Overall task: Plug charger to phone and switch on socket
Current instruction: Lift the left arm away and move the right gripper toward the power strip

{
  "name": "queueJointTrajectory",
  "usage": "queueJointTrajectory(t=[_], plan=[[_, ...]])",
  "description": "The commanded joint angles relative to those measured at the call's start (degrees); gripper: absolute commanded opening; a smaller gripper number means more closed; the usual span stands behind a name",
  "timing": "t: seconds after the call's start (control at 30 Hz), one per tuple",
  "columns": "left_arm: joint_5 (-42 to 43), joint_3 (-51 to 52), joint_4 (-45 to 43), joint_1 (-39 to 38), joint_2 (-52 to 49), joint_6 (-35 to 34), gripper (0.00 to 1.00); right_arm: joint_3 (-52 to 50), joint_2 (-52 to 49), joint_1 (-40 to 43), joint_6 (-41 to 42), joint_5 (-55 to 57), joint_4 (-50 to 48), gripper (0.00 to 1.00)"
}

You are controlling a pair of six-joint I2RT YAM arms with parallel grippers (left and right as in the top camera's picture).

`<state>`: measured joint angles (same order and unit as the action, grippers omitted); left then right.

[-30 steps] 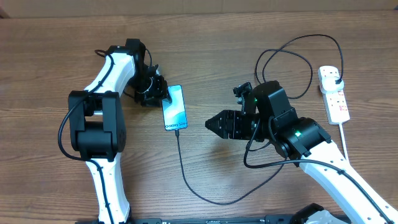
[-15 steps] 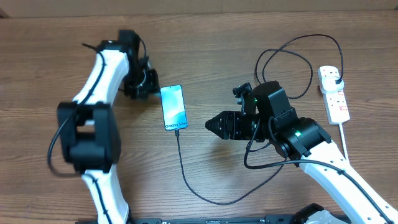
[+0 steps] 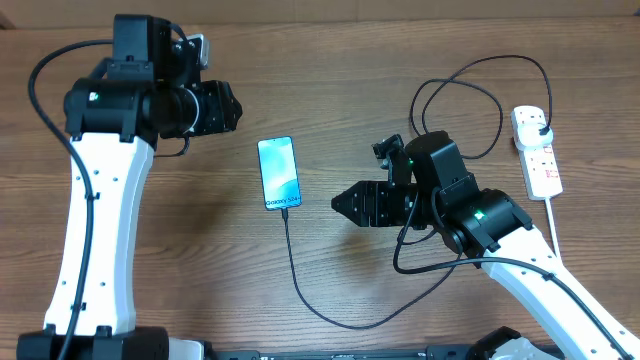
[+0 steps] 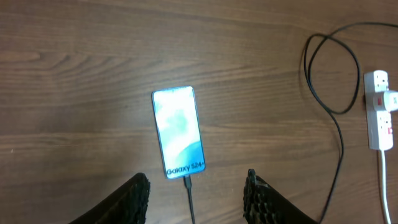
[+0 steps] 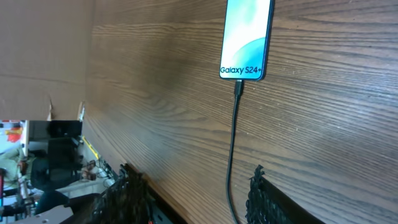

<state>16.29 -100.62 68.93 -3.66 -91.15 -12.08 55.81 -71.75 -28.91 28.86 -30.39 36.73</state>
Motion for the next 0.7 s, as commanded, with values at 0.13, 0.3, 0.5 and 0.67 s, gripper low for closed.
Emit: queueJointTrajectory(t=[0.13,0.3,0.5,0.67], plan=[[0.74,-0.72,4.31,0.26,3.17,-0.76,0.51,0.70,1.49,0.17,-2.16,2.58,0.79,0.56],[1.55,-0.74,4.87,0.26,3.23,0.28,0.51,3.54,3.04,1.81,-2.25,6.10,6.32,0.56],[1.73,-0.76,4.11,0.26,4.11,0.26,0.49,6.43,3.30,6.36,-3.85,6.97,13.14,0.54],[1.51,-0.76,3.32,0.26,4.94,0.31,0.52,8.44,3.30,10.54,-4.11,8.92,17.88,0.37]])
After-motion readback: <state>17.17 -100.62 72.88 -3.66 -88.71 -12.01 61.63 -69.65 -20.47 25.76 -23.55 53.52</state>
